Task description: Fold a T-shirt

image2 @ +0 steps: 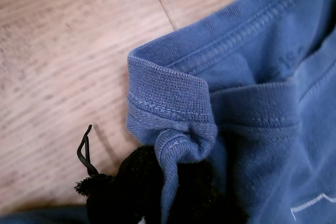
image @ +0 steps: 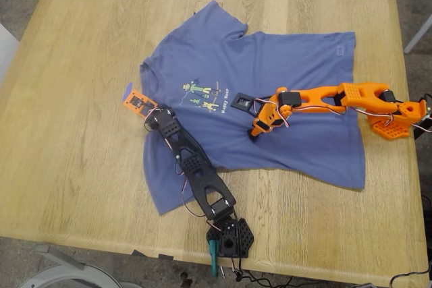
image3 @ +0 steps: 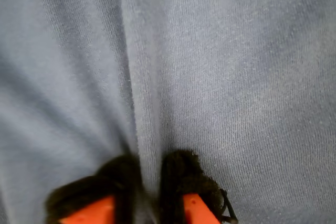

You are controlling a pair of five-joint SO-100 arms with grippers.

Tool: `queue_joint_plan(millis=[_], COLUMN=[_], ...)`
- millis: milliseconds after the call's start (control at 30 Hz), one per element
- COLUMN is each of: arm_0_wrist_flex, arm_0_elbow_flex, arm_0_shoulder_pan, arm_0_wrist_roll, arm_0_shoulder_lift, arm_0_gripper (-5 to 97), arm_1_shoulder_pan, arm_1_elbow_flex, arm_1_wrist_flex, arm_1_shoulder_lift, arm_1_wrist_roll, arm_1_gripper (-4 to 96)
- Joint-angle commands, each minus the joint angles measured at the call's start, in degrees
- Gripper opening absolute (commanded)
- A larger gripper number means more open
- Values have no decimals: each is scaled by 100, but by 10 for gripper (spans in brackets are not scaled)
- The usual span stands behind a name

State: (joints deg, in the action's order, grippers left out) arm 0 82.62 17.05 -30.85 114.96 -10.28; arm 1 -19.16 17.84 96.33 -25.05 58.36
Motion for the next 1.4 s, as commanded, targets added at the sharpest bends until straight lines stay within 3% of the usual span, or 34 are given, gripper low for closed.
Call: queue_joint_plan(millis=[0,367,1367], arm_0_wrist_flex=[114,334,343], arm_0_elbow_flex=[237,237,229], arm_0_shoulder_pan=[246,439,1239], arm_0_wrist_roll=[-62,-62,-18], arm_0_shoulder_lift=[-1002,-1371,-2479], arm_0_gripper=[2,2,0], arm_1_shoulder_pan=[141,729,1257], arm_1_elbow_flex=[290,378,-2593], arm_1_wrist_flex=[70,44,-62], arm_1_shoulder_lift=[-105,-712,-1081], arm_1_wrist_roll=[88,167,167], arm_1_gripper=[35,1,-1])
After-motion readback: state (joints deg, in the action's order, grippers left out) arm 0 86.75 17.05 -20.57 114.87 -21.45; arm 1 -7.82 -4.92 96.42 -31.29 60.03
